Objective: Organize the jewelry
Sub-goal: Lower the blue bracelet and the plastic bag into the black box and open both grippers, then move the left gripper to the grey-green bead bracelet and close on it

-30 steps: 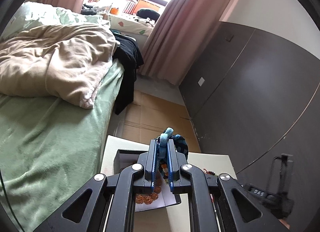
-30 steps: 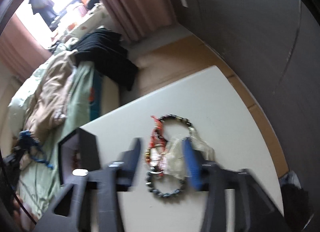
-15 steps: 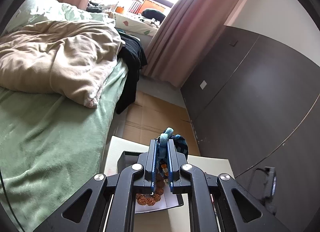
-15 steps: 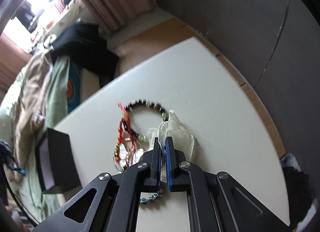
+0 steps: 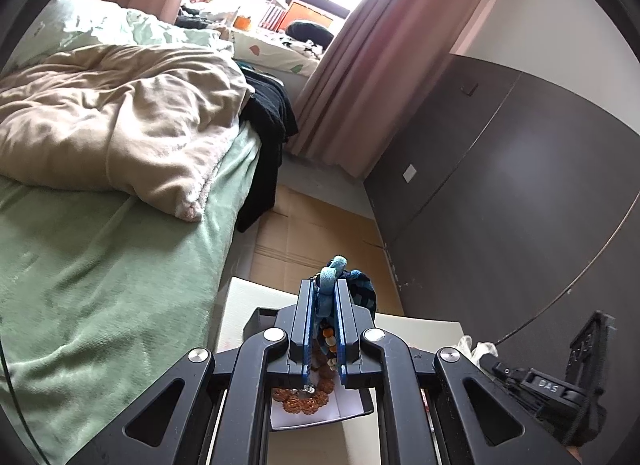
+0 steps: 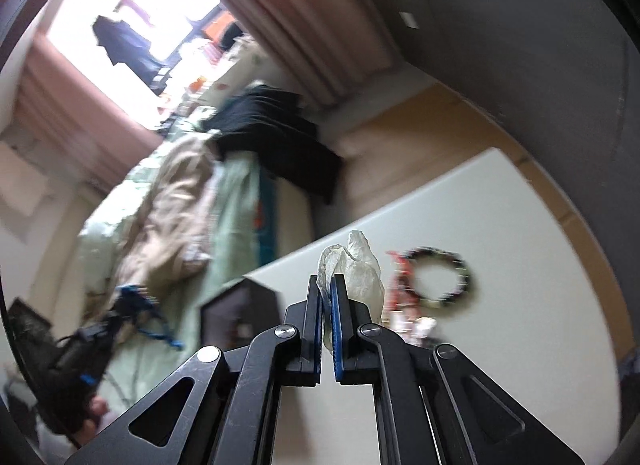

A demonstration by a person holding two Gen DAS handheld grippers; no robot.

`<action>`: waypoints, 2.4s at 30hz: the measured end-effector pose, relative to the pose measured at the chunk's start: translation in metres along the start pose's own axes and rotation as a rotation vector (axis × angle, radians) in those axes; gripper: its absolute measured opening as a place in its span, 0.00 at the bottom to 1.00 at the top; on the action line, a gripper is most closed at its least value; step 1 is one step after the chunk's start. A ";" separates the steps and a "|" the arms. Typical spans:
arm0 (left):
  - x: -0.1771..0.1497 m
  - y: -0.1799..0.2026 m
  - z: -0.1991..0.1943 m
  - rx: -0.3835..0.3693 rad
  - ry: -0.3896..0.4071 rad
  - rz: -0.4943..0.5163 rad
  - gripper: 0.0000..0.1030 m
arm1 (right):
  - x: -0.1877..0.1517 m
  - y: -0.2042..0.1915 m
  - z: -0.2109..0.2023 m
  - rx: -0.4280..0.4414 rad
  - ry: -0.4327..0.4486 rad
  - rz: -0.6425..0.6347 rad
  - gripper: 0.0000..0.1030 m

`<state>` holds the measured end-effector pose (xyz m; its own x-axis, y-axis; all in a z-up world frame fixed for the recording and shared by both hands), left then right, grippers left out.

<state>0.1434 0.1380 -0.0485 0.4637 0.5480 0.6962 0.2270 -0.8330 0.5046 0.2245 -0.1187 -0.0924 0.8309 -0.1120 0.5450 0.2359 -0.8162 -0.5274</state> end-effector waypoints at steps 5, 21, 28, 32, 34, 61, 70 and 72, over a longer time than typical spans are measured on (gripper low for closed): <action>0.004 -0.005 -0.003 0.005 0.008 -0.006 0.09 | -0.011 -0.044 0.010 0.106 -0.007 -0.061 0.05; 0.001 -0.010 -0.003 -0.001 -0.011 -0.023 0.09 | -0.035 -0.079 0.047 0.117 -0.053 -0.128 0.61; -0.007 0.013 0.007 -0.046 -0.013 0.025 0.10 | -0.018 -0.045 0.017 0.029 0.008 -0.091 0.61; -0.013 0.020 0.021 -0.090 -0.064 -0.003 0.66 | -0.009 -0.024 0.002 0.012 0.029 -0.055 0.61; -0.016 0.023 0.022 -0.099 -0.052 -0.017 0.87 | -0.004 -0.013 -0.006 0.004 0.045 -0.033 0.61; -0.118 0.125 0.079 -0.122 -0.274 0.342 0.81 | 0.007 0.109 -0.030 -0.218 -0.090 0.133 0.61; -0.173 0.134 0.113 -0.065 -0.410 0.437 0.66 | 0.007 0.127 -0.037 -0.163 -0.113 0.209 0.61; -0.182 0.135 0.119 -0.056 -0.429 0.458 0.62 | 0.008 0.128 -0.039 -0.167 -0.109 0.211 0.61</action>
<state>0.1914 -0.0830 -0.1673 0.8081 0.0475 0.5871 -0.1162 -0.9643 0.2379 0.2418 -0.2460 -0.1305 0.9041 -0.2350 0.3570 -0.0265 -0.8645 -0.5020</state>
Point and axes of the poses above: each gripper's, at about its wrist camera, not at the fingertips, and z roughly the way its jaws point, y to its right, x to its top, the point moved 6 cm from there along z, roughly the way its jaws point, and after that the axes turned 4 degrees about -x, right-handed, at the moved point
